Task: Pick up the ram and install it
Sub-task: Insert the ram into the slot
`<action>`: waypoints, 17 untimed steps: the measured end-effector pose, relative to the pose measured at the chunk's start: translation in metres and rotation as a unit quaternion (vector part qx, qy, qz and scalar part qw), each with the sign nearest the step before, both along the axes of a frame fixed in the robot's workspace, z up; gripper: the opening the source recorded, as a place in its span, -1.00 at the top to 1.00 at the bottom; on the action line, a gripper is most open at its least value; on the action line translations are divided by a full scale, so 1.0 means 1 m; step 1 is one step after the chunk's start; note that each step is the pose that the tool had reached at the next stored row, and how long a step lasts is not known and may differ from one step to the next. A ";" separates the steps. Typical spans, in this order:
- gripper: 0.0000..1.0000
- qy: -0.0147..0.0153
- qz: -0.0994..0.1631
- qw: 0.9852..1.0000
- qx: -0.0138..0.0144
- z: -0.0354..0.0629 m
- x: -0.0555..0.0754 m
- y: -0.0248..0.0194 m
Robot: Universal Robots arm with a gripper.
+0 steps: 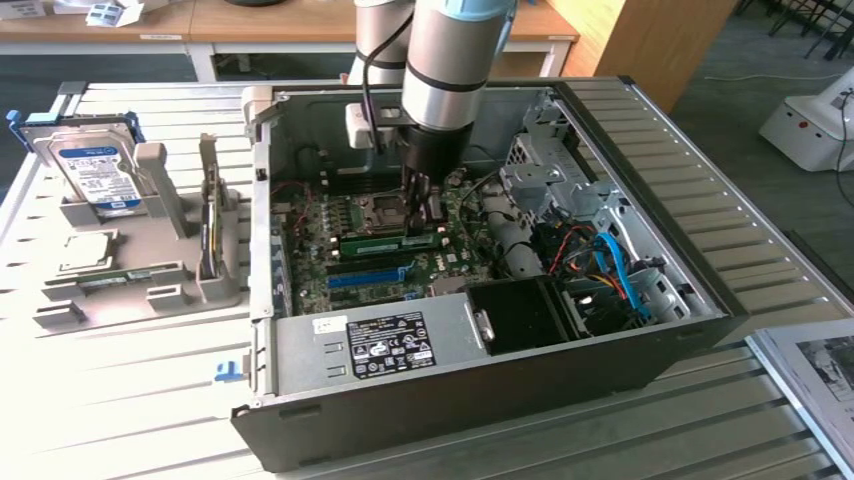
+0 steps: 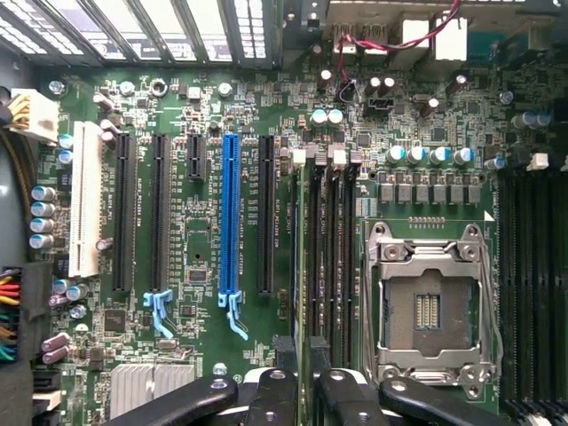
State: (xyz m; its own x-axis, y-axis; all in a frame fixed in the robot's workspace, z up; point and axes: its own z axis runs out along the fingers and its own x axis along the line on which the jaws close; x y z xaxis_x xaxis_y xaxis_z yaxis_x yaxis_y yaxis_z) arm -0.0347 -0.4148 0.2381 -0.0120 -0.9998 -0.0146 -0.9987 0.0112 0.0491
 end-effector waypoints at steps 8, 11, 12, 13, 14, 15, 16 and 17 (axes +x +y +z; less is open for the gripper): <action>0.62 0.000 0.000 1.000 0.000 0.0111 0.000 0.0000; 0.62 0.000 0.000 1.000 0.000 0.0157 0.001 0.0000; 0.62 0.000 0.000 1.000 0.000 0.0172 0.001 0.0000; 0.62 0.000 0.000 1.000 0.000 0.0187 0.001 0.0000; 0.62 0.000 0.000 1.000 0.000 0.0199 0.001 0.0000; 0.62 0.000 0.000 1.000 0.000 0.0211 0.001 0.0000; 0.62 0.000 0.000 1.000 0.000 0.0224 0.001 0.0000; 0.62 0.000 0.000 1.000 0.000 0.0240 0.001 0.0000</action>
